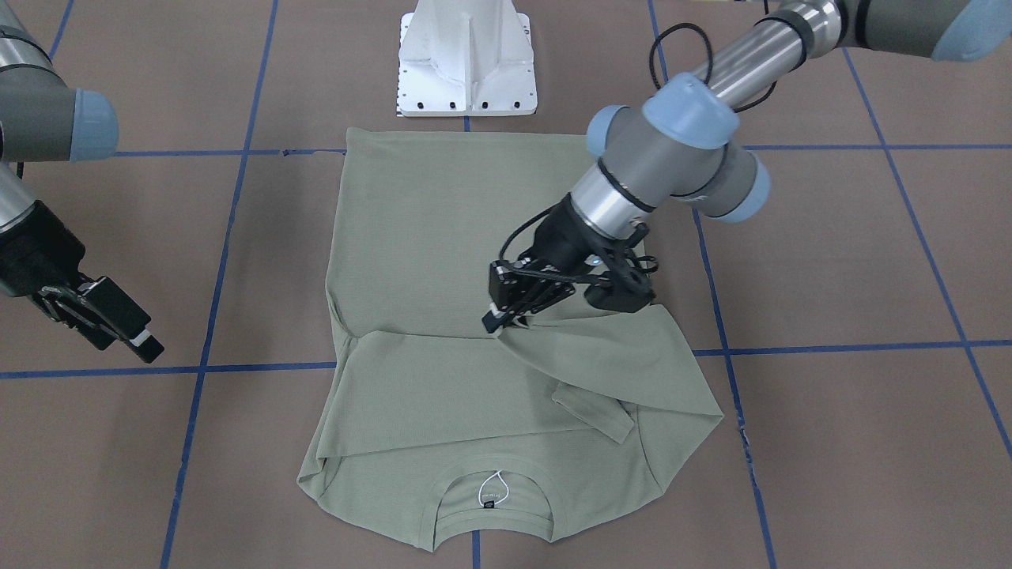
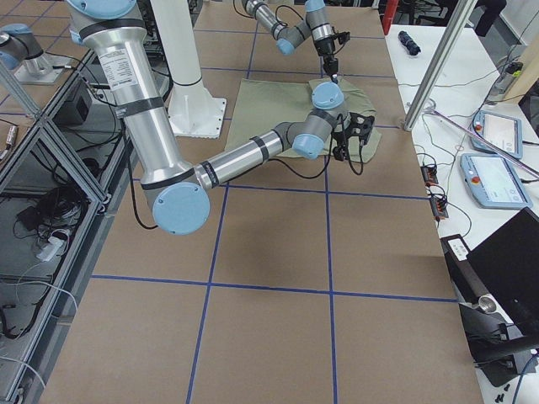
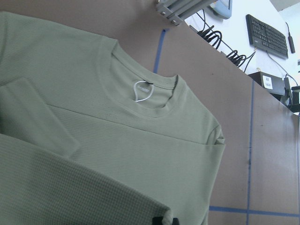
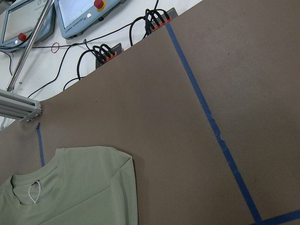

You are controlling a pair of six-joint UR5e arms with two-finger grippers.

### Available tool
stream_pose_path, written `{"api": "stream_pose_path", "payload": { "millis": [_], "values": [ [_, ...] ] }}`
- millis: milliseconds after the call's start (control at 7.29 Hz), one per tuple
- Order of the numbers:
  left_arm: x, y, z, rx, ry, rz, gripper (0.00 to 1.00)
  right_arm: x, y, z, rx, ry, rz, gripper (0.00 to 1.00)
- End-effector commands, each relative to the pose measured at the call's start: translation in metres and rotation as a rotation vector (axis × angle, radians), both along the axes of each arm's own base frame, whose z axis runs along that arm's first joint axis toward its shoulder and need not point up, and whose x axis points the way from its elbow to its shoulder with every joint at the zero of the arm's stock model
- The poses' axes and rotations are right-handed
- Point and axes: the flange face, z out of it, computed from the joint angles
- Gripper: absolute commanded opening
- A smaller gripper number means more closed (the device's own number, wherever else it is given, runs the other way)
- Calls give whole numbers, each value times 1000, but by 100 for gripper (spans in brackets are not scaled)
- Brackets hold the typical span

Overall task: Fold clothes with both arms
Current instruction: 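Grasp the other sleeve cuff with the left gripper and fold it across the shirt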

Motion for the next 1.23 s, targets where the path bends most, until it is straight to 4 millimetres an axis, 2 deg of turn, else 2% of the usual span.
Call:
{"api": "stream_pose_path", "payload": {
  "millis": [0,137,274,411,548,686,823,1097],
  "values": [
    [77,2,-58,1,1,-77,0,9,5,9,11,16,-8,100],
    [89,-11,-84,-1,-3,-119,0,11,4,10,11,17,-5,100],
    [96,-23,-98,-1,-13,-181,0,16,2,10,14,18,1,100],
    [121,-19,-87,-18,-47,-168,0,16,1,9,25,23,-1,100],
    [134,-10,-91,-9,-37,-171,0,16,2,8,26,22,-3,100],
    [157,1,-94,-4,-53,-165,0,17,1,6,30,21,0,100],
    [169,5,-87,-2,-50,-154,0,16,0,5,33,21,1,100],
    [176,-5,-71,-4,-71,-207,0,16,0,5,32,21,1,100]
  ]
}}
